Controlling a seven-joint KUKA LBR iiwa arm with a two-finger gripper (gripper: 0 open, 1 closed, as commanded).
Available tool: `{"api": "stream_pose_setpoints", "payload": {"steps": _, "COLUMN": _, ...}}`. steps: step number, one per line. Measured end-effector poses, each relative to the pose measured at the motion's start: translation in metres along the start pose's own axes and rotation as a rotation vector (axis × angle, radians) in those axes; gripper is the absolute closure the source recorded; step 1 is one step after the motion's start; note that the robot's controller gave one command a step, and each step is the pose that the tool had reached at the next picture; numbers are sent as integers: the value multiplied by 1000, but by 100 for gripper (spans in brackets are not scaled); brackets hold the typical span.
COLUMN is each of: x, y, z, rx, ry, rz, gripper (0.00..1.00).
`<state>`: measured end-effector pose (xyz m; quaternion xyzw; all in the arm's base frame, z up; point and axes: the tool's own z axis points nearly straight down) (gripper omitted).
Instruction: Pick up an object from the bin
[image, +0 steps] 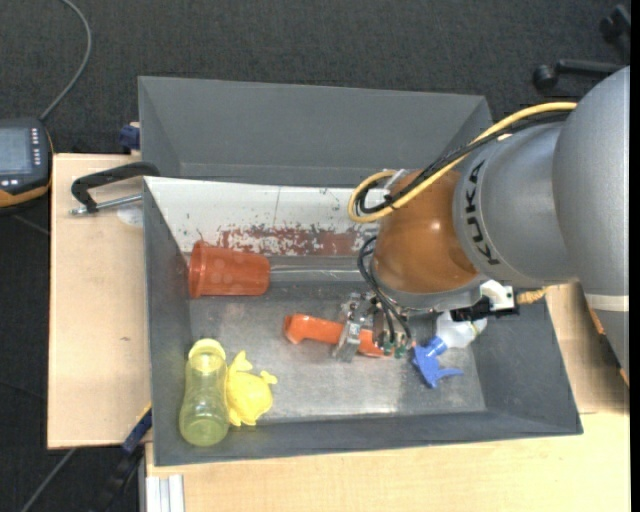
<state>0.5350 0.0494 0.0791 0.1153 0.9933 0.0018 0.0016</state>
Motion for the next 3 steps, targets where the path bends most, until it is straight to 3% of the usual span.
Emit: {"api": "stream_pose_setpoints", "payload": {"steps": 3, "x": -2, "y": 1, "z": -44, "rx": -3, "ry": -8, "rz": 0, "gripper": 100}}
